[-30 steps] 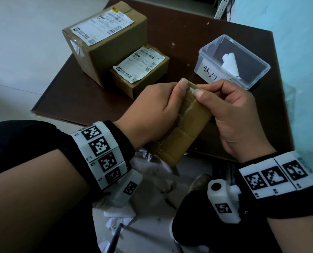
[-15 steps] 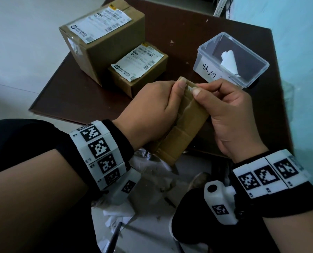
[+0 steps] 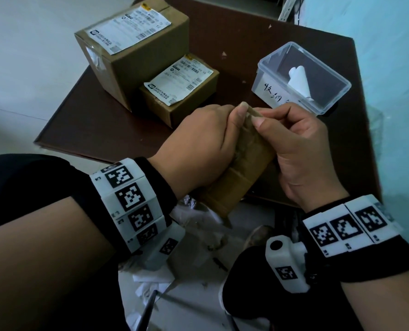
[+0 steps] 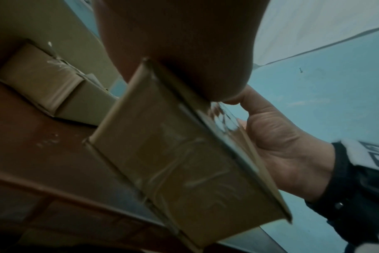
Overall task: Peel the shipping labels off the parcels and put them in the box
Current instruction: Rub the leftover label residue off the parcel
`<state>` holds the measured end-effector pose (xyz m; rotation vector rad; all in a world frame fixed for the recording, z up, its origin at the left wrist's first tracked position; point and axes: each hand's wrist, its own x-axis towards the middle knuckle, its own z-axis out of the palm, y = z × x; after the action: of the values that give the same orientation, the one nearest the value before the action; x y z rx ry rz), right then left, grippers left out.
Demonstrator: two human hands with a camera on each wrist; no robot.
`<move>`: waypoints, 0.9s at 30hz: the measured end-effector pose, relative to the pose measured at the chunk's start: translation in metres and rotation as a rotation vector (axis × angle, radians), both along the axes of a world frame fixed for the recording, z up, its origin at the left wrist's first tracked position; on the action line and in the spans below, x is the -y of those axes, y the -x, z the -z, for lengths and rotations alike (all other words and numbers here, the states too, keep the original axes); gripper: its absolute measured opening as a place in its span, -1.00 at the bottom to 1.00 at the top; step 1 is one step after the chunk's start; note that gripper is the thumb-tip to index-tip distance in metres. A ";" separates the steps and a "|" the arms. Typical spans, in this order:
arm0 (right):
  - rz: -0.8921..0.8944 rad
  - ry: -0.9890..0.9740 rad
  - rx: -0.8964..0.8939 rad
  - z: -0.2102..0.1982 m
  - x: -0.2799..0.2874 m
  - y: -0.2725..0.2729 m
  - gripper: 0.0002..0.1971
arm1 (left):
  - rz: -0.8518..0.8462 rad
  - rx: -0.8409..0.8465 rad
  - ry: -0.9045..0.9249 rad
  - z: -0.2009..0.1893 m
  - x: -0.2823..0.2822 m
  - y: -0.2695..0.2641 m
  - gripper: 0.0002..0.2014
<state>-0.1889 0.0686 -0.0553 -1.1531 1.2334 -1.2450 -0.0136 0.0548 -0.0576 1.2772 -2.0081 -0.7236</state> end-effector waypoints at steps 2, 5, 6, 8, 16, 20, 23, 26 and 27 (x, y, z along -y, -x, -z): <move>0.005 0.006 -0.017 0.000 0.000 0.000 -0.91 | 0.000 -0.018 -0.017 -0.001 0.000 0.000 -0.50; -0.010 -0.010 -0.024 0.000 0.000 0.001 -0.95 | 0.000 -0.035 -0.050 -0.001 0.000 0.000 -0.48; -0.013 -0.020 -0.024 0.000 0.001 0.001 -0.95 | -0.002 -0.040 -0.063 -0.001 0.000 -0.001 -0.48; -0.009 -0.038 -0.016 -0.001 0.001 0.002 -0.95 | -0.011 -0.050 -0.072 -0.001 0.001 -0.001 -0.48; 0.001 -0.029 0.067 -0.003 0.000 0.000 -0.96 | 0.001 -0.051 -0.026 -0.004 -0.001 0.000 -0.57; 0.016 -0.001 0.081 -0.001 0.000 -0.002 -0.90 | 0.027 -0.068 -0.031 -0.002 -0.001 -0.001 -0.54; 0.030 0.011 0.074 -0.003 -0.001 -0.004 -0.75 | 0.038 -0.126 -0.062 -0.005 -0.002 -0.003 -0.54; 0.026 -0.002 0.047 -0.004 0.000 -0.003 -0.61 | 0.039 -0.178 -0.153 -0.006 -0.003 -0.003 -0.47; 0.019 -0.014 0.038 -0.004 0.001 -0.003 -0.61 | 0.033 -0.190 -0.178 -0.006 -0.003 -0.003 -0.45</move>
<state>-0.1863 0.0680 -0.0515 -1.1052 1.2262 -1.2650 -0.0108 0.0579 -0.0512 1.2264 -1.8480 -1.0192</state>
